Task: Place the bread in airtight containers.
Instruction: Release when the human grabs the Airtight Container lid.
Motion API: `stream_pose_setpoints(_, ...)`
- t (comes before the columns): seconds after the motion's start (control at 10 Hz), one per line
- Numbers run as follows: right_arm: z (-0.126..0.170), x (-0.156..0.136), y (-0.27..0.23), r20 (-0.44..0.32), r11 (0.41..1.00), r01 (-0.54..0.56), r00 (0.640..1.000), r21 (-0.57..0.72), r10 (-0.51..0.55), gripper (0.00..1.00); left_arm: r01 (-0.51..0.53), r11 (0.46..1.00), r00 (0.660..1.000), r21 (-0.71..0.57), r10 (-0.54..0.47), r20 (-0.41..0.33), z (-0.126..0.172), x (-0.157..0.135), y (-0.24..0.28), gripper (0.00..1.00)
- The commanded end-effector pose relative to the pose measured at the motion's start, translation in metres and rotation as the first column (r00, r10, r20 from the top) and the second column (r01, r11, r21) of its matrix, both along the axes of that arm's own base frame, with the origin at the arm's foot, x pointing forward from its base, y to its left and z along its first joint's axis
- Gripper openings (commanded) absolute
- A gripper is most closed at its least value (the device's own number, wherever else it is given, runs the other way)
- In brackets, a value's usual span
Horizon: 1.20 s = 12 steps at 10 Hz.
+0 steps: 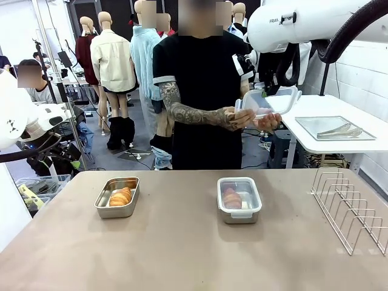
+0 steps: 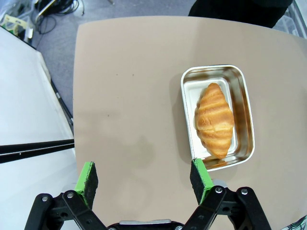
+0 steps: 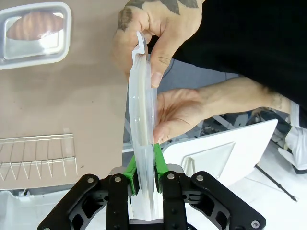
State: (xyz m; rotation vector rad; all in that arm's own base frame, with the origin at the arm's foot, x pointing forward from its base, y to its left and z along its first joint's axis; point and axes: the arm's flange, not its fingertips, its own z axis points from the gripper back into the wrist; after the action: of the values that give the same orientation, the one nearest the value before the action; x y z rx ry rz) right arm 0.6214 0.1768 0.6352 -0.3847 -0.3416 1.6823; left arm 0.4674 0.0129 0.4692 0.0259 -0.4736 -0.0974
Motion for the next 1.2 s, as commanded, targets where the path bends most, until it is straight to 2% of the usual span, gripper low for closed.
stream_pose_setpoints(0.0, 0.000, 0.000, 0.000, 0.000, 1.000, 0.000, 1.000, 0.000, 0.000, 0.07, -0.015, 1.000, 1.000, -0.011, 0.015, 0.012, -0.001, 0.001, 0.001, 1.00)
stream_pose_setpoints(0.4, 0.008, -0.024, -0.016, -0.049, 1.000, -0.007, 0.999, 0.012, 0.007, 0.85, -0.015, 1.000, 1.000, -0.011, 0.015, 0.012, -0.001, 0.001, 0.001, 1.00)
stream_pose_setpoints(0.5, 0.013, -0.038, -0.028, -0.054, 1.000, 0.000, 0.999, 0.010, 0.000, 1.00, -0.015, 1.000, 1.000, -0.011, 0.015, 0.012, -0.001, 0.001, 0.001, 1.00)
stream_pose_setpoints(0.8, 0.017, -0.072, -0.072, -0.070, 0.996, 0.085, 0.994, 0.003, -0.084, 1.00, -0.015, 1.000, 1.000, -0.011, 0.015, 0.012, -0.001, 0.001, 0.001, 1.00)
stream_pose_setpoints(1.0, 0.014, -0.081, -0.112, -0.147, 0.994, 0.106, 0.984, 0.030, -0.101, 1.00, -0.015, 1.000, 1.000, -0.011, 0.015, 0.012, -0.001, 0.001, 0.001, 1.00)
stream_pose_setpoints(1.1, 0.010, -0.082, -0.128, -0.218, 0.994, 0.094, 0.973, 0.056, -0.080, 1.00, -0.015, 1.000, 1.000, -0.011, 0.015, 0.012, -0.001, 0.001, 0.001, 1.00)
